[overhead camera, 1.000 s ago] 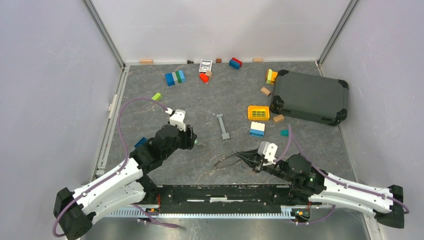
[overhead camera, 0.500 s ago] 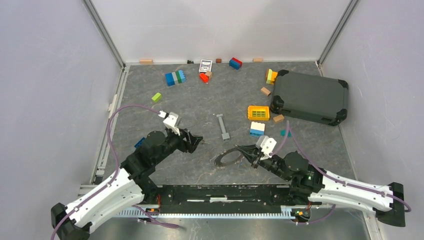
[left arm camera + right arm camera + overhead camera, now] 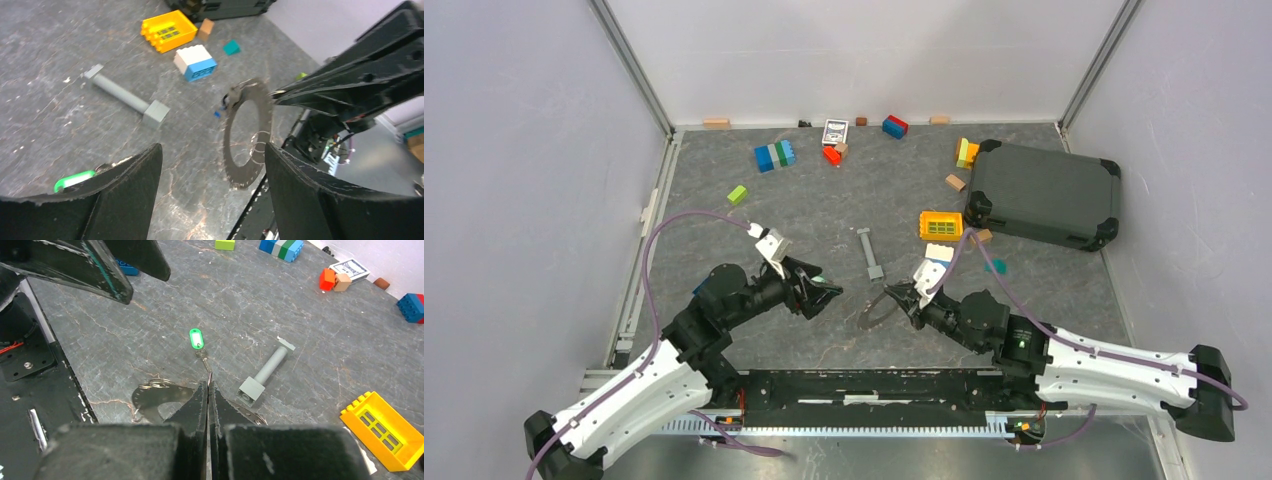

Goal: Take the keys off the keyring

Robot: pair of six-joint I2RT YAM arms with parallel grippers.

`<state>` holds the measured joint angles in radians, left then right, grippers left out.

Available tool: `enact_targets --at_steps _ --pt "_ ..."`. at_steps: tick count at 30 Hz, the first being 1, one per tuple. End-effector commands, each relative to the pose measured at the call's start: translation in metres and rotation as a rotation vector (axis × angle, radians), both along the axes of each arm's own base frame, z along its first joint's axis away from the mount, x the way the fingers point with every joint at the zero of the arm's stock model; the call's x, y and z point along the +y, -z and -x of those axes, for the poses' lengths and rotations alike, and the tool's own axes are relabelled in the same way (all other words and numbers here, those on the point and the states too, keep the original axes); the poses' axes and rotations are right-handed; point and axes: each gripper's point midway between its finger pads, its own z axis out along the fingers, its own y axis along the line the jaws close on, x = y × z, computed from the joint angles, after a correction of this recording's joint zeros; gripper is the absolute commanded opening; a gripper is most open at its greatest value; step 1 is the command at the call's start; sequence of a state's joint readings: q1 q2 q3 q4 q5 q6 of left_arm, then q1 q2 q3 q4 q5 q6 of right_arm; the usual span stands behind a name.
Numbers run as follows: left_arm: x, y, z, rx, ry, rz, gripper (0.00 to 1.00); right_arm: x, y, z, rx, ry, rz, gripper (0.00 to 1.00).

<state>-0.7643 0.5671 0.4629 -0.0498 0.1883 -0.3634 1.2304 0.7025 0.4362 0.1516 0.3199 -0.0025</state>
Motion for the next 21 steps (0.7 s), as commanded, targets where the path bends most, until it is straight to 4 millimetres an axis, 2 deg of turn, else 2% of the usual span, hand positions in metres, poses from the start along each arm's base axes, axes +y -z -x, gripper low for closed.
enact_targets --at_steps 1,9,17,21 --pt "-0.010 -0.024 0.012 -0.021 0.078 0.111 0.81 0.004 -0.025 -0.001 0.030 0.019 -0.098 0.00" --pt "-0.013 -0.006 0.010 0.042 0.066 0.097 0.81 -0.017 0.025 0.015 0.228 0.051 -0.091 0.00" --pt "-0.016 0.002 0.003 0.076 0.048 0.077 0.81 -0.065 0.081 0.026 0.474 0.234 -0.100 0.00" --pt "-0.019 0.010 0.002 0.105 0.051 0.059 0.81 -0.091 0.100 0.028 0.594 0.388 -0.093 0.00"
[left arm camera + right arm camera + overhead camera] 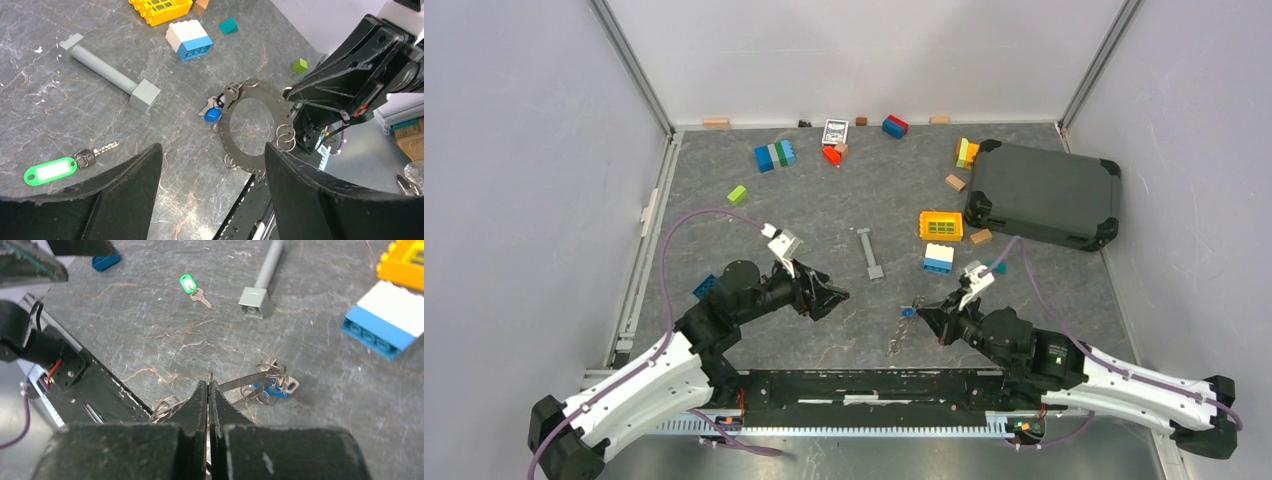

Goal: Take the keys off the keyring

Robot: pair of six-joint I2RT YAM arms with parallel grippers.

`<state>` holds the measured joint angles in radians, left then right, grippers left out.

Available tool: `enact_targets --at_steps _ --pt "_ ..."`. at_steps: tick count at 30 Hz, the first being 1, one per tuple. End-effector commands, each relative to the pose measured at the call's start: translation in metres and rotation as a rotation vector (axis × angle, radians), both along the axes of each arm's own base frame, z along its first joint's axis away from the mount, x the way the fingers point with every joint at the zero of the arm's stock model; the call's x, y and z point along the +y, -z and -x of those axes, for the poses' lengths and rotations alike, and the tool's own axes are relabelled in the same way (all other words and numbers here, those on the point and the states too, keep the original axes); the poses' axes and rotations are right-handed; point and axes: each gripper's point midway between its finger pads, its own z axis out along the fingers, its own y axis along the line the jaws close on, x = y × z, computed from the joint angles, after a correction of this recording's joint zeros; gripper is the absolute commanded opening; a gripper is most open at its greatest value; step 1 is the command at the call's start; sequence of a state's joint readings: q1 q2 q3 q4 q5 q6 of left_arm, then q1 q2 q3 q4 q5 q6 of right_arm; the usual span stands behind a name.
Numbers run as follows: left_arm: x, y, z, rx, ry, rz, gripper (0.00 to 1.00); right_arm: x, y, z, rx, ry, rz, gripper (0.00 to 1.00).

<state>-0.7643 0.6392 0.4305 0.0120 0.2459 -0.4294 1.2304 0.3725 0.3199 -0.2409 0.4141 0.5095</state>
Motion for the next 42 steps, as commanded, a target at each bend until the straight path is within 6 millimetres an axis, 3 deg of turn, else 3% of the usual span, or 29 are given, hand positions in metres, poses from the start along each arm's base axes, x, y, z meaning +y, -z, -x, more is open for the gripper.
enact_targets --at_steps 1,6,10,16,20,26,31,37,42 --pt "-0.006 -0.006 -0.002 0.020 0.001 0.041 0.81 -0.042 0.048 0.005 0.226 0.207 0.100 0.00" --pt "-0.006 0.001 -0.006 0.044 -0.017 0.025 0.81 -0.072 0.063 0.010 0.351 0.365 0.172 0.01" --pt "-0.009 0.008 -0.008 0.066 -0.018 0.009 0.81 -0.085 0.066 0.014 0.398 0.423 0.222 0.01" --pt "-0.009 0.013 -0.009 0.091 -0.025 -0.001 0.82 -0.090 0.052 0.004 0.348 0.469 0.198 0.36" --pt "-0.006 0.014 -0.010 0.095 -0.040 -0.006 0.84 -0.094 0.037 -0.004 0.295 0.501 0.192 0.48" --pt "-0.006 0.016 -0.014 0.121 -0.071 -0.010 0.85 -0.085 0.024 -0.016 0.217 0.491 0.206 0.52" --pt "-0.008 0.018 -0.017 0.170 -0.080 -0.038 0.85 -0.078 0.028 -0.027 0.177 0.513 0.270 0.58" --pt "-0.013 0.024 -0.012 0.228 -0.048 -0.065 0.85 -0.072 0.056 -0.053 0.261 0.487 0.382 0.59" --pt "-0.012 0.024 -0.010 0.240 -0.051 -0.062 0.85 -0.079 0.083 -0.063 0.356 0.481 0.337 0.45"
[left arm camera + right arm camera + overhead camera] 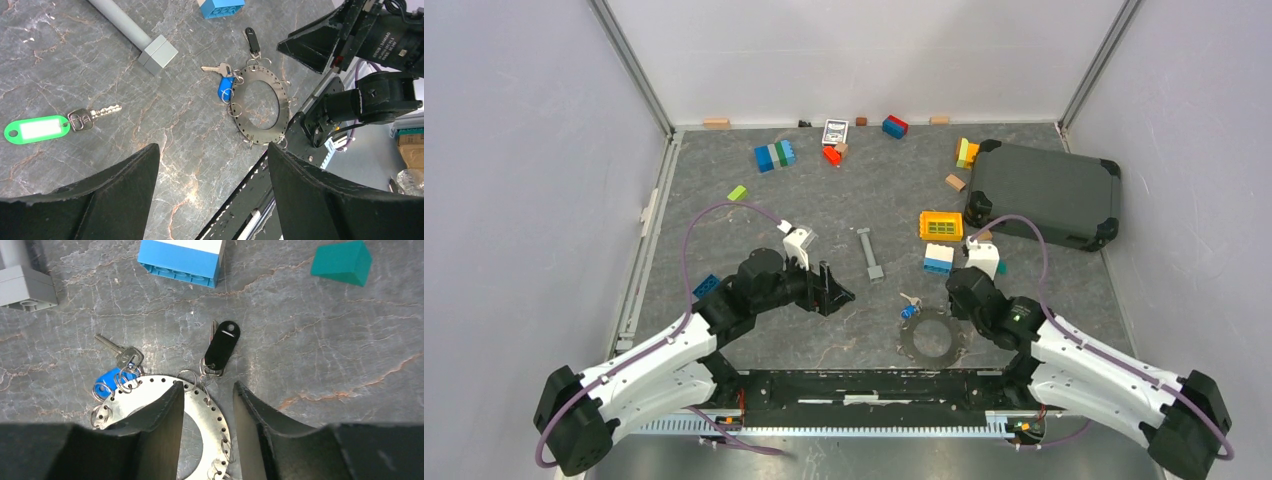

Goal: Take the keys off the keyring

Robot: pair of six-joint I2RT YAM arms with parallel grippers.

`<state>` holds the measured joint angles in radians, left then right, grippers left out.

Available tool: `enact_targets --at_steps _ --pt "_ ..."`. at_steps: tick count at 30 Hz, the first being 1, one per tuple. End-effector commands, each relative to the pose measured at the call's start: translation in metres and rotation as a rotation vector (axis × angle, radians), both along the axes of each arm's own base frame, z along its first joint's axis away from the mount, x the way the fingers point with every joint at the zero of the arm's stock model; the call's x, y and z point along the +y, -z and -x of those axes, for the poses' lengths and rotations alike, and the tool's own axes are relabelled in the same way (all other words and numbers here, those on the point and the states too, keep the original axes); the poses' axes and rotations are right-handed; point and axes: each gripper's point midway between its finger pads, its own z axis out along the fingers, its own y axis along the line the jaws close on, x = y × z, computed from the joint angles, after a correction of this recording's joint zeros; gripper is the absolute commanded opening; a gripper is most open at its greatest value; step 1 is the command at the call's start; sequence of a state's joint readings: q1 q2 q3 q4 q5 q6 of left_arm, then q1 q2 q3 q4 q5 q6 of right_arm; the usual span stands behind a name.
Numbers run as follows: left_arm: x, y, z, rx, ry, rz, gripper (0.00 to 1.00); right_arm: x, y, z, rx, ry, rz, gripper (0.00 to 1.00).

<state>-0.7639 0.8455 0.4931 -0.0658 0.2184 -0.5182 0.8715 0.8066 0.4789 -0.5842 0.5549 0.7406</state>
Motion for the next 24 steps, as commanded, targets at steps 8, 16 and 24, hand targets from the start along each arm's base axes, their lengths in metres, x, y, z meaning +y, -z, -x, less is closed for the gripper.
enact_targets --at_steps 8,16,24 --pt "0.000 -0.012 0.002 0.022 -0.013 0.034 0.85 0.014 0.049 0.005 0.116 -0.107 -0.108 0.37" --pt "0.000 -0.012 0.002 0.021 -0.010 0.035 0.85 0.013 0.057 0.000 0.116 -0.108 -0.091 0.33" --pt "0.001 -0.014 0.002 0.010 -0.011 0.036 0.85 0.017 0.044 -0.007 0.078 -0.147 -0.079 0.12"
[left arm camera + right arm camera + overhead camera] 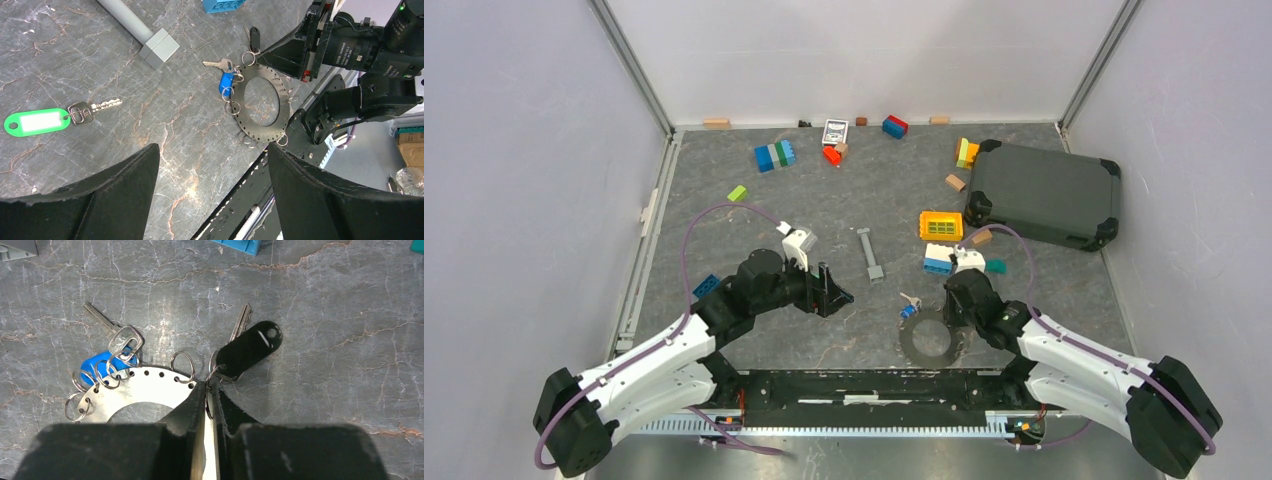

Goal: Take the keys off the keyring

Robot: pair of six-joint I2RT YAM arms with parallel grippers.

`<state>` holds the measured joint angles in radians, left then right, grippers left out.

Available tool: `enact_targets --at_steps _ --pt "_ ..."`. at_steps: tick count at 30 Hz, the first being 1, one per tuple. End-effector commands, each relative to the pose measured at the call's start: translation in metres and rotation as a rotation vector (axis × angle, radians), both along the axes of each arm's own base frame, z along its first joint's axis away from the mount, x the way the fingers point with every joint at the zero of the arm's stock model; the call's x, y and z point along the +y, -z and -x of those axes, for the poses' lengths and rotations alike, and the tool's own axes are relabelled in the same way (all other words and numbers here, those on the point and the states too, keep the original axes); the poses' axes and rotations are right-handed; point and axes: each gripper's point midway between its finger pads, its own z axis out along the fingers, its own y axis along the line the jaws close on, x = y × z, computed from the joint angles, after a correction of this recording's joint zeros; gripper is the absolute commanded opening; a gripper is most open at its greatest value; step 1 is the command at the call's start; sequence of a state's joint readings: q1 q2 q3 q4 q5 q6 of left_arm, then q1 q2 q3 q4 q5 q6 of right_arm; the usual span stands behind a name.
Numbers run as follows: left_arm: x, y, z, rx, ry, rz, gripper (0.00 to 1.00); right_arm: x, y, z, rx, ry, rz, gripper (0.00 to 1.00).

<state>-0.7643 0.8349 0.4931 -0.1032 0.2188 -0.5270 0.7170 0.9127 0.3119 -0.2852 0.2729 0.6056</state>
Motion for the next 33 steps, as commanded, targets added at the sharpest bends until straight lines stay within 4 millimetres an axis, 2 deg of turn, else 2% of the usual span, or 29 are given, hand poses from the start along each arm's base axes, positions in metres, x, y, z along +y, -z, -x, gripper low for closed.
enact_targets --at_steps 1,4,9,14,18,20,24,29,33 --pt "-0.003 -0.020 -0.002 -0.022 -0.007 0.051 0.85 0.004 -0.016 -0.010 -0.061 -0.035 -0.001 0.11" --pt "-0.003 -0.029 -0.004 -0.047 -0.005 0.057 0.86 0.008 -0.034 -0.018 -0.122 -0.082 0.000 0.01" --pt "-0.001 -0.054 -0.008 -0.137 0.002 0.068 0.86 0.031 -0.079 -0.031 -0.267 -0.232 -0.049 0.00" --pt "0.006 -0.085 -0.011 -0.256 0.005 0.069 0.87 0.071 -0.129 -0.032 -0.420 -0.482 -0.134 0.00" --pt "0.010 -0.103 -0.007 -0.321 0.030 0.061 0.86 0.113 -0.156 -0.007 -0.501 -0.816 -0.243 0.00" --pt "0.011 -0.106 -0.004 -0.338 0.050 0.055 0.85 0.126 -0.166 0.009 -0.551 -0.973 -0.278 0.00" --pt "0.007 -0.106 0.012 -0.340 0.131 0.082 0.82 0.135 -0.179 0.042 -0.654 -1.219 -0.322 0.00" --pt "-0.005 -0.110 0.041 -0.367 0.297 0.180 0.79 0.138 -0.207 0.084 -0.846 -1.474 -0.396 0.00" --pt "-0.009 -0.118 0.059 -0.421 0.407 0.234 0.79 0.137 -0.220 0.099 -0.910 -1.563 -0.413 0.00"
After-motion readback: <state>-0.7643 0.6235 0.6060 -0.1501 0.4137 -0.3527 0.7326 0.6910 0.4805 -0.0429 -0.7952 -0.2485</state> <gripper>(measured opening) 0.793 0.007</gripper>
